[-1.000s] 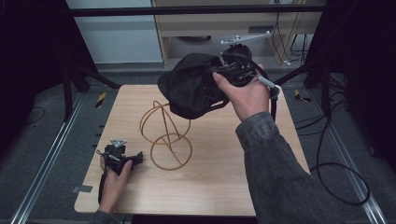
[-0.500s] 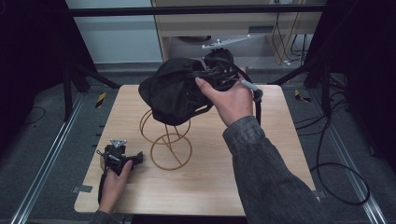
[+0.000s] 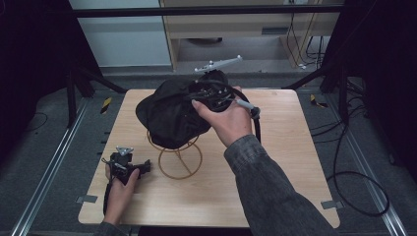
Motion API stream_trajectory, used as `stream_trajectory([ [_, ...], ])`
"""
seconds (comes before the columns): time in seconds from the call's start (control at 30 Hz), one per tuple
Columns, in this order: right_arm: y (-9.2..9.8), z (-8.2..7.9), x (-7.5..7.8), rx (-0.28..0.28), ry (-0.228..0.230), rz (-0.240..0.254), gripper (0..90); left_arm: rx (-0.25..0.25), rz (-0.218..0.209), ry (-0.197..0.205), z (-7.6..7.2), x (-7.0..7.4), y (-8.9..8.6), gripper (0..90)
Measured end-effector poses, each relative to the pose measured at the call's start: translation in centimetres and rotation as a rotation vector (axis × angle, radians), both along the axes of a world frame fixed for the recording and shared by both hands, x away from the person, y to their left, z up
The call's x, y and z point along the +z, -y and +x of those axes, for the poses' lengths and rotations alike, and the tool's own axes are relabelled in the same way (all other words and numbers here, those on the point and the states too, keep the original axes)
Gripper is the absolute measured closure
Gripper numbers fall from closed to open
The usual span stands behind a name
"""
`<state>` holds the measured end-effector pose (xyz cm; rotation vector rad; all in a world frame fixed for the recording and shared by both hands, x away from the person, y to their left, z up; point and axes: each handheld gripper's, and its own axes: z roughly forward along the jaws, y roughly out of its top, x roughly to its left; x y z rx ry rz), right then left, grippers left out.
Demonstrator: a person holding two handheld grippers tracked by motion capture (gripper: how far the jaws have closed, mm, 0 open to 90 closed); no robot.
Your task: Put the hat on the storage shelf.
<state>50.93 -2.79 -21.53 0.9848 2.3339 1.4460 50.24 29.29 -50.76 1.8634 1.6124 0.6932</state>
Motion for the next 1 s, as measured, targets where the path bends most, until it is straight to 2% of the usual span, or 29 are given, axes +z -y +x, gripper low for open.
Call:
stream_trajectory([
  [0.5,-0.1,-0.5,-2.1,0.021,-0.033,-0.029,86.4,0.001,0.0,0.003,0.0,0.0,0.0,0.0],
  [0.73,-0.1,-0.8,-2.5,0.026,-0.043,-0.035,86.3,0.001,0.0,0.003,0.0,0.0,0.0,0.0],
  [1.0,0.5,-1.3,-2.0,0.029,-0.044,-0.034,86.4,0.005,0.001,0.003,0.0,0.0,0.0,0.0],
])
